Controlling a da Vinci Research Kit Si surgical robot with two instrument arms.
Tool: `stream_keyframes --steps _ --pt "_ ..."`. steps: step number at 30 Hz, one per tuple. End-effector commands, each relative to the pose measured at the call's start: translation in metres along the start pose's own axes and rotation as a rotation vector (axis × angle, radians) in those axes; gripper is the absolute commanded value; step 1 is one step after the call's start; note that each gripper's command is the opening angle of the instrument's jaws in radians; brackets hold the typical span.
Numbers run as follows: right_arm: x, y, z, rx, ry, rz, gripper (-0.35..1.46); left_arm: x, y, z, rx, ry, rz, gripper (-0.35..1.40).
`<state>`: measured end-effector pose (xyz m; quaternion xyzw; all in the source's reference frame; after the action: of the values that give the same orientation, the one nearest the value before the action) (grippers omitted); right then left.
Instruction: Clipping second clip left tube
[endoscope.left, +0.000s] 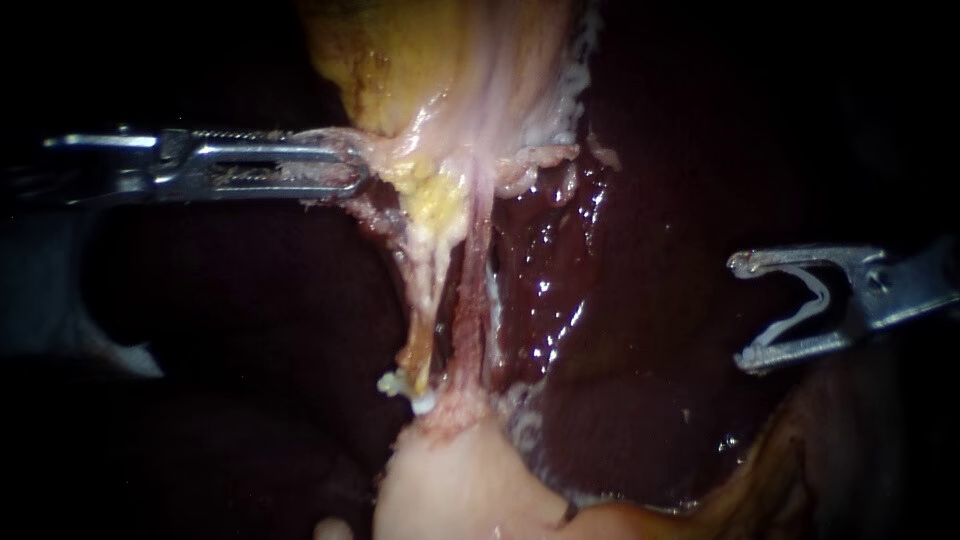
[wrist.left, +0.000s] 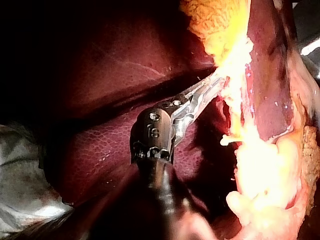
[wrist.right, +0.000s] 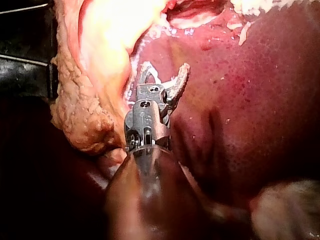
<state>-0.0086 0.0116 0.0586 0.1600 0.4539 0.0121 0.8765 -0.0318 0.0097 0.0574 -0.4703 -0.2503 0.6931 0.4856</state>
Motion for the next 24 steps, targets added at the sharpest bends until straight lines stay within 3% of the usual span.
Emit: stream_keyframes --steps 1,8,14,19,24 --pt "0.0 0.0 0.0001 0.0 0.0 0.0 0.5 0.0001 0.0 -0.0001 -0.001 -0.001 -0.001 -0.35" --pt "0.0 0.0 0.0001 0.0 0.0 0.0 0.5 0.0023 -0.0002 -0.0039 0.003 -0.005 -0.011 -0.35" --pt "0.0 0.0 0.0001 -0.001 0.0 0.0 0.5 0.0044 0.0001 -0.0079 0.018 0.026 -0.027 -0.35" --pt "0.0 -0.0001 0.0001 -0.001 0.0 0.001 0.5 0.0044 0.0001 -0.0084 0.019 0.029 -0.028 -0.35" --pt "0.0011 -0.0006 0.001 0.025 0.011 0.002 0.5 0.0044 0.0002 -0.0083 0.02 0.03 -0.028 -0.35"
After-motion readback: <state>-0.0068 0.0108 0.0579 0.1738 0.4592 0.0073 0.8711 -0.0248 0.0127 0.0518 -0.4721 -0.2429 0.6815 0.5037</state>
